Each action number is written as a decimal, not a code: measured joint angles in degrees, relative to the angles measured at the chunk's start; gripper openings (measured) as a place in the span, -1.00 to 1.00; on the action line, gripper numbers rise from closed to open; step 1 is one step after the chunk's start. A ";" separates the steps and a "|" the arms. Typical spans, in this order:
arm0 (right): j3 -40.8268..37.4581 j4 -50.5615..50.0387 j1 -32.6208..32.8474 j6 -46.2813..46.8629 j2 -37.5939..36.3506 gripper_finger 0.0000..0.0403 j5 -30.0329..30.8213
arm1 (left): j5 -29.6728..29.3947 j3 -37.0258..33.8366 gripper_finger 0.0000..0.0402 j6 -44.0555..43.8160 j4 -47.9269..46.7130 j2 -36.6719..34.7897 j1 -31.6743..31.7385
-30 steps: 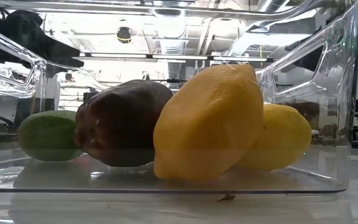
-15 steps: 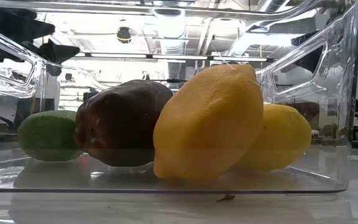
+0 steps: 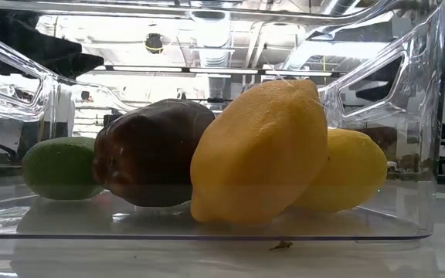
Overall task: Sort produce into baskets
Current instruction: Return to Home Position
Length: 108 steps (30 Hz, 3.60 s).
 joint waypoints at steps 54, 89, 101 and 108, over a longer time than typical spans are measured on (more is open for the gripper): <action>0.04 -6.49 0.00 0.00 0.08 0.62 0.07 | -0.04 -0.11 0.52 -0.49 0.06 0.00 0.00; 0.00 -6.51 0.00 0.00 0.08 0.63 0.10 | -0.04 -0.11 0.52 -0.50 0.04 0.00 0.00; 0.00 -6.52 0.00 0.00 0.08 0.63 0.10 | -0.04 -0.13 0.52 -0.50 0.05 0.00 0.00; 0.00 -6.53 0.00 0.00 0.08 0.63 0.10 | -0.03 -0.12 0.52 -0.49 0.04 0.00 -0.02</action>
